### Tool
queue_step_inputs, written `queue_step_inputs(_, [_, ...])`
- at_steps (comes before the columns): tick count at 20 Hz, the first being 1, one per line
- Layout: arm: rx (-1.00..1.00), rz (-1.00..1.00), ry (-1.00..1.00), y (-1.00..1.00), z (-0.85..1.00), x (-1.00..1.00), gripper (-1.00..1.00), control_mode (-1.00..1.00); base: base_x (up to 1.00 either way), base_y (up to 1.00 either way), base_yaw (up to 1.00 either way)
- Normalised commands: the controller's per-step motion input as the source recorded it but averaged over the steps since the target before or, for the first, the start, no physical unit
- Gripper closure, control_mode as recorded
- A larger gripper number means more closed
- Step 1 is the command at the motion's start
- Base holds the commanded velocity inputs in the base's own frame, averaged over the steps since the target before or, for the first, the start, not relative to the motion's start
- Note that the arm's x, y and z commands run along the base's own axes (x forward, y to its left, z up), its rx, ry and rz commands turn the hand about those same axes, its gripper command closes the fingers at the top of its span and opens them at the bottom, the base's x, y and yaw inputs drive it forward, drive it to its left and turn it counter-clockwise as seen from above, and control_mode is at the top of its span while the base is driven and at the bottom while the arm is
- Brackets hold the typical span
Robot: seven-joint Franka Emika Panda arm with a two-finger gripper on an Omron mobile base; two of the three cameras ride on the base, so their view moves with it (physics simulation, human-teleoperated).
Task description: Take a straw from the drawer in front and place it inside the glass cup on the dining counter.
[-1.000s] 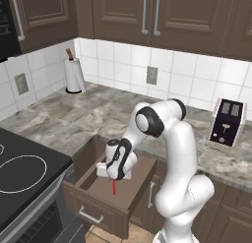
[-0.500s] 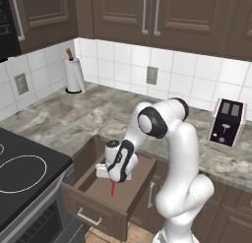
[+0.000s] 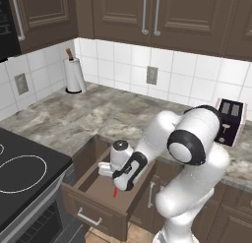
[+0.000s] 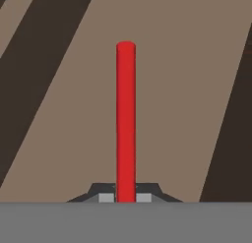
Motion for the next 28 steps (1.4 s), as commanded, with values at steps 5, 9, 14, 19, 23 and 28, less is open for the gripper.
queue_step_inputs(5, [0.08, 0.0, 0.03, 0.0, 1.0, -0.06, 1.0, -1.0, 0.0, 0.0, 0.0])
queue_step_inputs(9, [0.09, 0.0, 0.12, 0.0, 1.0, 0.03, 1.0, -1.0, 0.0, 0.0, 0.0])
queue_step_inputs(14, [0.03, 0.0, 0.11, 0.18, 1.0, 0.05, 1.0, -1.0, 0.0, 0.0, 0.0])
queue_step_inputs(19, [0.0, 0.0, 0.05, 0.31, 1.0, 0.0, 1.0, -1.0, 0.0, 0.0, 0.0])
queue_step_inputs(23, [0.0, 0.0, 0.0, 0.11, 1.0, 0.0, 1.0, -1.0, 0.0, 0.0, 0.0])
queue_step_inputs(28, [-0.05, 0.0, 0.0, -0.02, 1.0, 0.0, 1.0, -1.0, 0.0, 0.0, 0.0])
